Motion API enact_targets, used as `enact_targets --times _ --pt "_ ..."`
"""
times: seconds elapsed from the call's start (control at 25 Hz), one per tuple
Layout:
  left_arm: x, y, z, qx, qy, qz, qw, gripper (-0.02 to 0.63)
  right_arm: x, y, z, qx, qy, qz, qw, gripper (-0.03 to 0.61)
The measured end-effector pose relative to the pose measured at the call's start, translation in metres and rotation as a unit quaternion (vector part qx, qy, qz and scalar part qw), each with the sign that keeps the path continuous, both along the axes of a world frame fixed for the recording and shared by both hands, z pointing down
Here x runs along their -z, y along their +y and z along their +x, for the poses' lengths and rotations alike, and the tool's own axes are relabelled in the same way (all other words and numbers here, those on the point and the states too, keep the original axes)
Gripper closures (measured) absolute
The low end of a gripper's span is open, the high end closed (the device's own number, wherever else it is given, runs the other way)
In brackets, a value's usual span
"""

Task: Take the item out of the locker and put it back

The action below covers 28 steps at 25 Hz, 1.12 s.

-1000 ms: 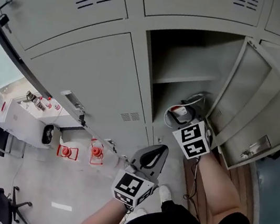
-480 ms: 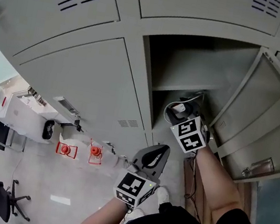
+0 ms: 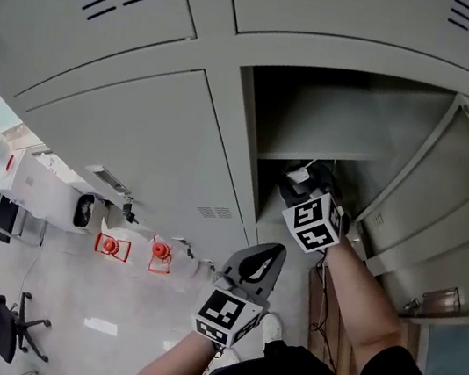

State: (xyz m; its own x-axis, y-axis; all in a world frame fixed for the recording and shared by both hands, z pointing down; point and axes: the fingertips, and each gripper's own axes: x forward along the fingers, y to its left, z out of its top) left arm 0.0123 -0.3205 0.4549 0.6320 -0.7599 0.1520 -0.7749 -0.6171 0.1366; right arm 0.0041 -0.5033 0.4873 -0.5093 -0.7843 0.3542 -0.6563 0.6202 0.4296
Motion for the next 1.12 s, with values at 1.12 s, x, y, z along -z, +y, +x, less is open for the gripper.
enact_targets --times 1.12 --pt "-0.002 0.022 0.000 -0.008 0.008 -0.007 0.9999 0.597 -0.030 0.005 0.031 -0.043 0.042 -0.047 0.997 0.284"
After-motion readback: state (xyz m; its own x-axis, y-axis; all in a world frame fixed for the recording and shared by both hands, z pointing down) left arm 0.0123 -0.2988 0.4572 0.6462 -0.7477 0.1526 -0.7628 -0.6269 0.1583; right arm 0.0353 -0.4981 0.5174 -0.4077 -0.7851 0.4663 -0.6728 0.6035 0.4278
